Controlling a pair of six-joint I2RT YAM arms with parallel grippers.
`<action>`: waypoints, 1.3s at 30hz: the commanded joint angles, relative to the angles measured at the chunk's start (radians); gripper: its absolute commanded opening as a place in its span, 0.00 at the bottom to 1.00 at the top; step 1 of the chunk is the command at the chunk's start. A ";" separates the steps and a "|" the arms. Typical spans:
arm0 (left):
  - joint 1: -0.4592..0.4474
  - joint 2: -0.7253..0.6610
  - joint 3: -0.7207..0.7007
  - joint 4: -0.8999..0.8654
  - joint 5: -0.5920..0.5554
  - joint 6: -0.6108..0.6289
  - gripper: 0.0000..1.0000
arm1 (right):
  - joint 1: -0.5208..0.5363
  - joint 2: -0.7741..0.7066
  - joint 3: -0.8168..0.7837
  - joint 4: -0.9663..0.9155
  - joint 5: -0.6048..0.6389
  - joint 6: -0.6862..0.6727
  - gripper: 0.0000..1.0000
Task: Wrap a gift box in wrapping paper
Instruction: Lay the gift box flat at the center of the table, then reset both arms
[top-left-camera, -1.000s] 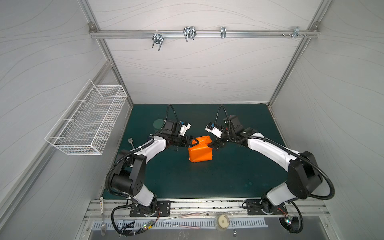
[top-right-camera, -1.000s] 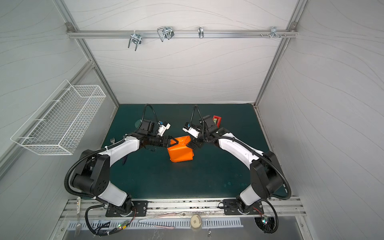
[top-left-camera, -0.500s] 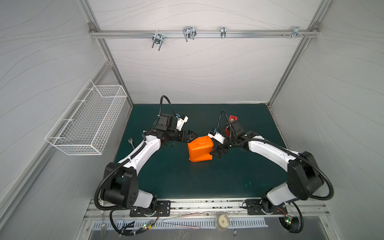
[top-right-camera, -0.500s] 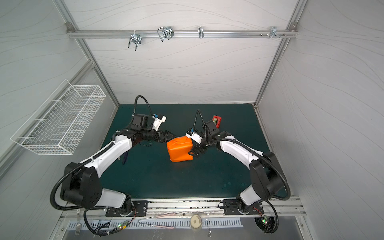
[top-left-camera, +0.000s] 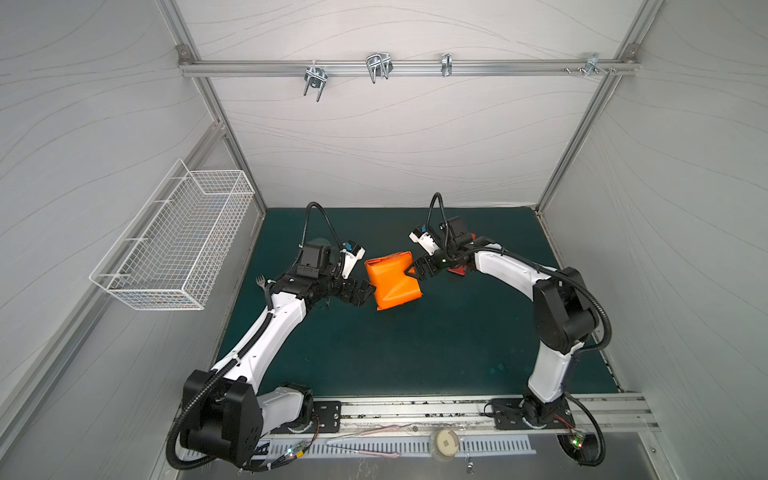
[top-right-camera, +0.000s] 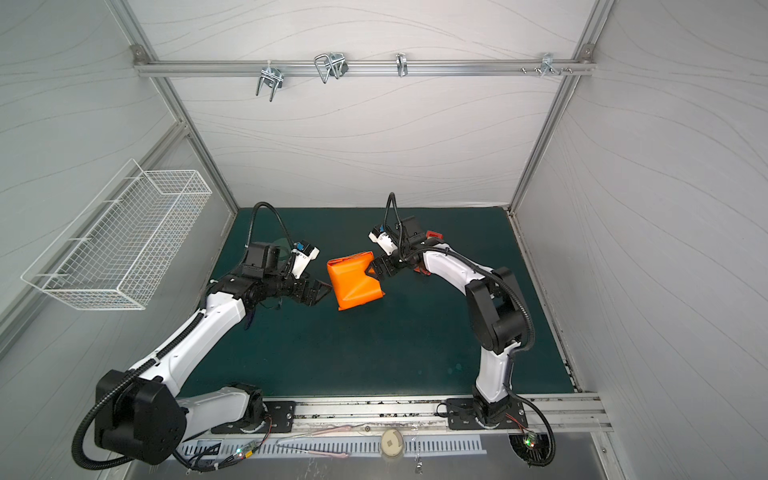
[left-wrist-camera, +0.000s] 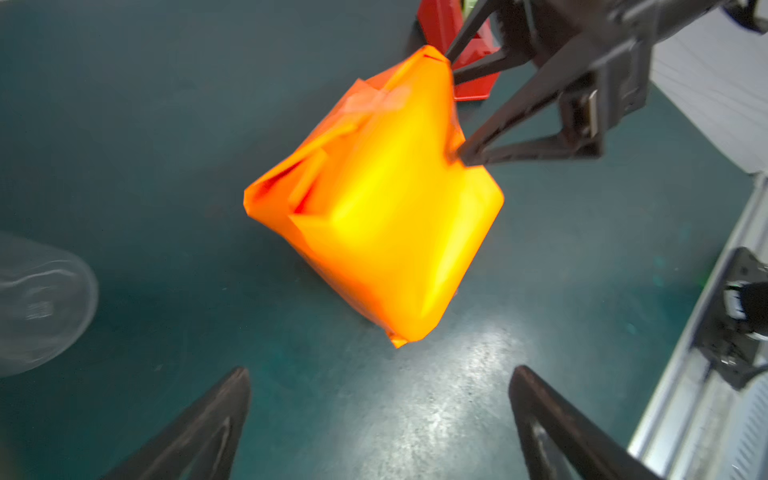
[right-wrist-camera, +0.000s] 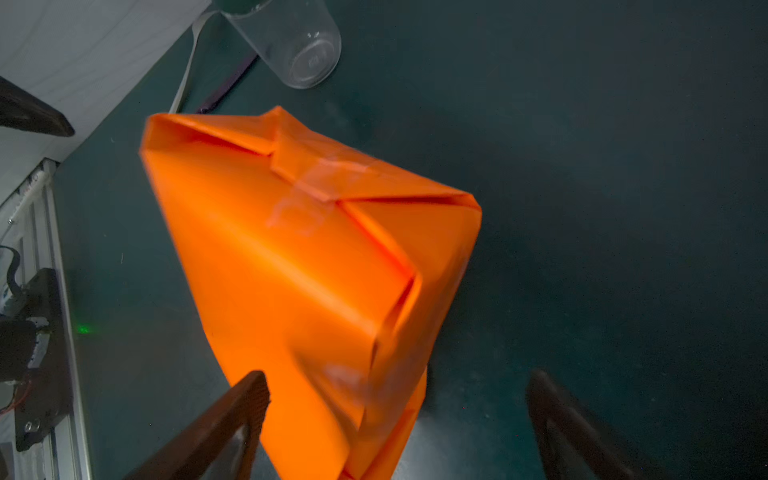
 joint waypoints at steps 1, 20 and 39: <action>0.049 -0.049 0.014 0.002 -0.071 0.039 0.99 | -0.043 -0.122 -0.043 -0.072 -0.061 -0.113 0.99; 0.255 0.058 -0.494 0.907 -0.364 -0.294 1.00 | -0.478 -0.466 -0.818 0.714 0.359 0.147 0.99; 0.239 0.353 -0.472 1.287 -0.462 -0.266 1.00 | -0.467 -0.260 -0.907 1.103 0.296 0.136 0.99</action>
